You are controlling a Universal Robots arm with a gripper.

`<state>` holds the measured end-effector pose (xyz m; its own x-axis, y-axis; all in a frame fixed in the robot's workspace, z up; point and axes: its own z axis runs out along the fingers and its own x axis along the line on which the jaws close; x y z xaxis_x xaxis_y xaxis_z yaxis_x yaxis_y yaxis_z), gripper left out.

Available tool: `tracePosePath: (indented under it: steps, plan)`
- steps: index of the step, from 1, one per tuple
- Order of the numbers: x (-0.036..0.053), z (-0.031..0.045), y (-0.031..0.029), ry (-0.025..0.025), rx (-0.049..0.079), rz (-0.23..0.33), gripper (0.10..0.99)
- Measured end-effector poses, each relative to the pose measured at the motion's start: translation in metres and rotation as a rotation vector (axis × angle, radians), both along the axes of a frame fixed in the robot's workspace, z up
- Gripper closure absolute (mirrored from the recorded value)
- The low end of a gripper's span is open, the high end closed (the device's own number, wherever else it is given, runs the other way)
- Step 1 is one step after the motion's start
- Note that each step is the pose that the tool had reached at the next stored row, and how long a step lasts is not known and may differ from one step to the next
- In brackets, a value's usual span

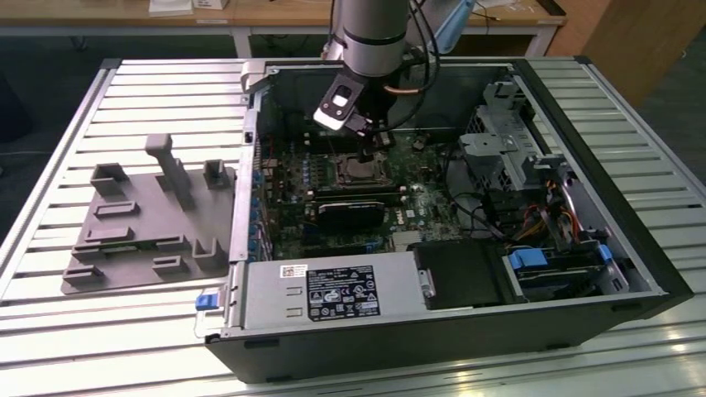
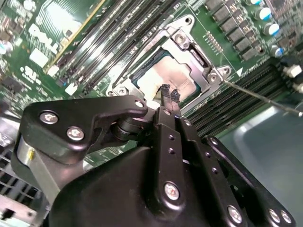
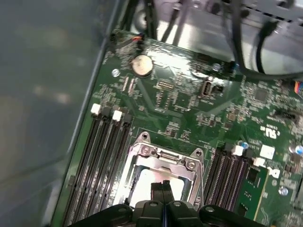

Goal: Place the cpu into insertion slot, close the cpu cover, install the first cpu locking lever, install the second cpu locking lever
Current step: 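Close the cpu cover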

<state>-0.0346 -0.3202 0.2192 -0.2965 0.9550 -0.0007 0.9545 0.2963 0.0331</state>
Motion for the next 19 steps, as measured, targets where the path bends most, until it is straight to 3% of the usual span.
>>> tracePosePath:
  steps: [19]
  plan:
    - [0.0, -0.001, 0.0, 0.0, 0.0, 0.347, 0.984]
